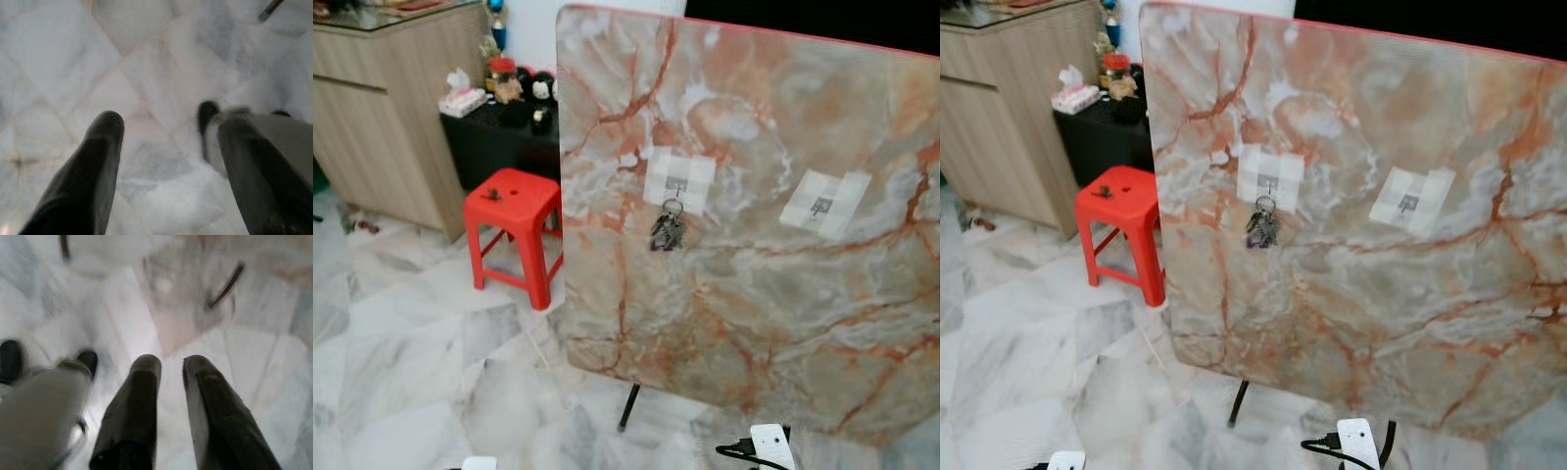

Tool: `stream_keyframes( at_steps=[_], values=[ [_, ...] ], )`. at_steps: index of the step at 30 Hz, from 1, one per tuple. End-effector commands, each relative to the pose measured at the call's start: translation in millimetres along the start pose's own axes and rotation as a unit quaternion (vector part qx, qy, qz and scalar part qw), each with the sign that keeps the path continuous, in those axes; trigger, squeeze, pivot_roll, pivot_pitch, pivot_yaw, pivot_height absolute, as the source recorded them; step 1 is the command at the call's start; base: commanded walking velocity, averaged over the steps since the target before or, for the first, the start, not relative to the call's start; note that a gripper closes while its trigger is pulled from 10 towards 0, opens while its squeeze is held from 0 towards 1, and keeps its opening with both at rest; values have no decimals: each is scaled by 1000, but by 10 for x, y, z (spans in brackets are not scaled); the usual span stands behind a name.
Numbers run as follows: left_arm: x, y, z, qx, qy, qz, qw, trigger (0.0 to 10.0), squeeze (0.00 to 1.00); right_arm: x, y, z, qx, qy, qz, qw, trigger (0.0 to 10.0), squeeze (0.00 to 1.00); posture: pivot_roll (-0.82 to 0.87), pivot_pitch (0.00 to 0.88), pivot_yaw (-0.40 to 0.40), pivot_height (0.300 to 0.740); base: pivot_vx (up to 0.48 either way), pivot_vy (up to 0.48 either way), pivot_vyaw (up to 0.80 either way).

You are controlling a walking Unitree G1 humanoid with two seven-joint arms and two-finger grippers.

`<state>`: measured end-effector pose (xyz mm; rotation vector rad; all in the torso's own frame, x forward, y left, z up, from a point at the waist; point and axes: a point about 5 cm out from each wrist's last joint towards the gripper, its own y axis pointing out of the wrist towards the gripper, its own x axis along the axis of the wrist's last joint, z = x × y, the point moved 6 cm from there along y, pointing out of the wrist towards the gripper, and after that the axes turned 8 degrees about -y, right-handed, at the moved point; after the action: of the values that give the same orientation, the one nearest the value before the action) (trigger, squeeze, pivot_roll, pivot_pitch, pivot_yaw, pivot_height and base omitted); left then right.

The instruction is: Hang keys on a hook

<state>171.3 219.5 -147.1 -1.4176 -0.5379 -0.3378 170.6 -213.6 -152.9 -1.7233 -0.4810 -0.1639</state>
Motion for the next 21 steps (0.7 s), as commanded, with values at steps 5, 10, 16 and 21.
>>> stream_keyframes(
  at_steps=[5, 10, 16, 21],
  values=[
    [-94, -23, 109, 7, 13, 14, 1000, 10000, 0, 93, 4, 53, 5, 5, -12, 1000, 10000, 0, 38, 0, -95, 740, 0, 480, 0],
    [-102, -24, 109, 6, 15, 15, 1000, 10000, 0, 77, 3, 49, 5, 6, -10, 1000, 10000, 0, 36, 0, -93, 740, 0, 480, 0],
    [-109, -24, 104, 5, 17, 18, 1000, 10000, 0, 61, 2, 42, 3, 8, -9, 1000, 10000, 0, 37, 0, -97, 740, 0, 480, 0],
    [-124, -25, 107, 4, 21, 22, 1000, 10000, 0, 76, 2, 29, 2, 9, -13, 1000, 10000, 0, 34, 0, -98, 740, 0, 480, 0]
  ],
)
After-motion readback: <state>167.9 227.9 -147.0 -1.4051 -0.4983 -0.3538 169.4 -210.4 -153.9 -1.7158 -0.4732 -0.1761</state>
